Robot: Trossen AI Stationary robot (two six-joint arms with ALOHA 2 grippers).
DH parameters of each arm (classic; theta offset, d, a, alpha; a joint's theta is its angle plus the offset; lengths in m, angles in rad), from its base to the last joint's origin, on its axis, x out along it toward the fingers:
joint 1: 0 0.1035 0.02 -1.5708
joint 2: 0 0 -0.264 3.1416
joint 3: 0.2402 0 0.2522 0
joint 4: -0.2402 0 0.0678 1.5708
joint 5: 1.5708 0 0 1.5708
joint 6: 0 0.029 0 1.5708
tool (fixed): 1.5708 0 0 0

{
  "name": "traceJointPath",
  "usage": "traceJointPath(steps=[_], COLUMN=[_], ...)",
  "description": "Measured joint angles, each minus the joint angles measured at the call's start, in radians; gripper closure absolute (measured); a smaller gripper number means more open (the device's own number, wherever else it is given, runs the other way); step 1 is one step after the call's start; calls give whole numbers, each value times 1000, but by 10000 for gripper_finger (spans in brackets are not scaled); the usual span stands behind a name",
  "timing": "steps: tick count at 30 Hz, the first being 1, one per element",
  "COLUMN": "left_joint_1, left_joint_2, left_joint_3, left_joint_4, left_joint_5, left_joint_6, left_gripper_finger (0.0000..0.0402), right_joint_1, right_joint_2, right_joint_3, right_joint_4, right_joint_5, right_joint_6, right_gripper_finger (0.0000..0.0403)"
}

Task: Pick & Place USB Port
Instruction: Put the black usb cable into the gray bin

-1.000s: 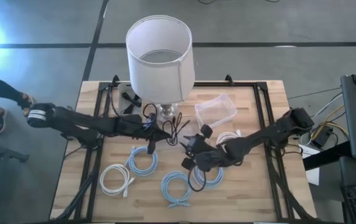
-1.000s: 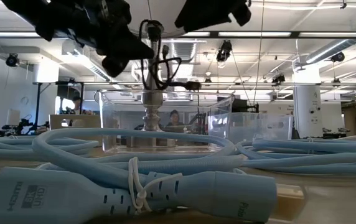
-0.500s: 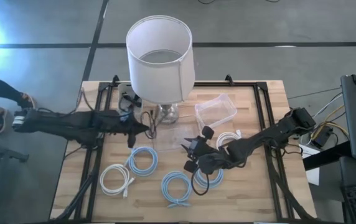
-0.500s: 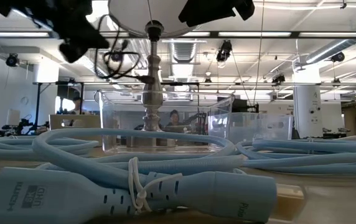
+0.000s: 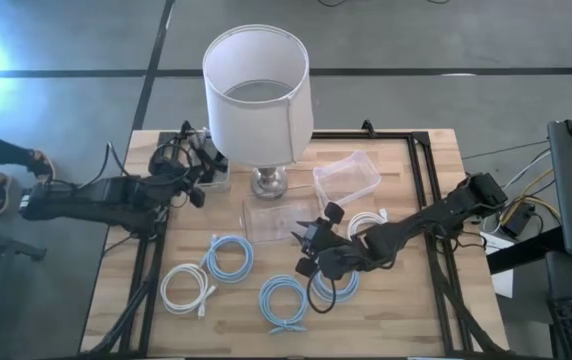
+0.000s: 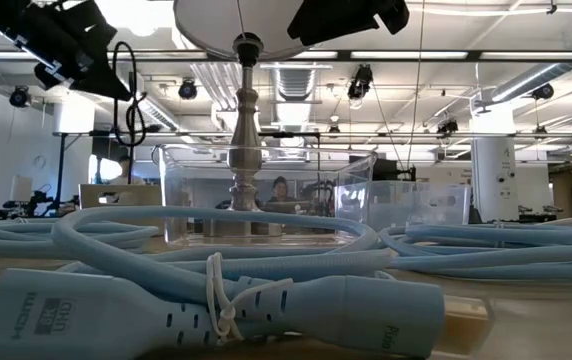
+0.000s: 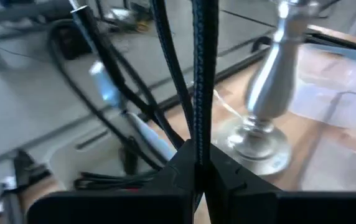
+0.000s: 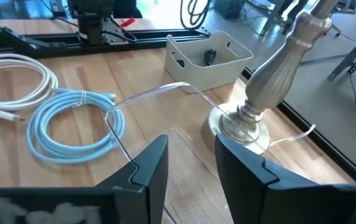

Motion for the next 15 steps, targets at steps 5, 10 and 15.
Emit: traceJointPath(steps=[5, 10, 15], left_joint_1=[44, 157, 338], left_joint_2=[50, 124, 199], left_joint_3=[-24, -26, -29], left_joint_4=[16, 32, 71], left_joint_5=[-2, 44, 243], left_joint_6=[5, -3, 8], left_gripper_finger=[387, 388, 388], right_joint_1=[0, 0, 0], right_joint_2=[0, 0, 0], right_joint_3=[0, 0, 0], right_joint_4=[1, 3, 3], right_joint_5=[0, 0, 1], right_joint_6=[0, 5, 19], right_gripper_finger=[281, 286, 285])
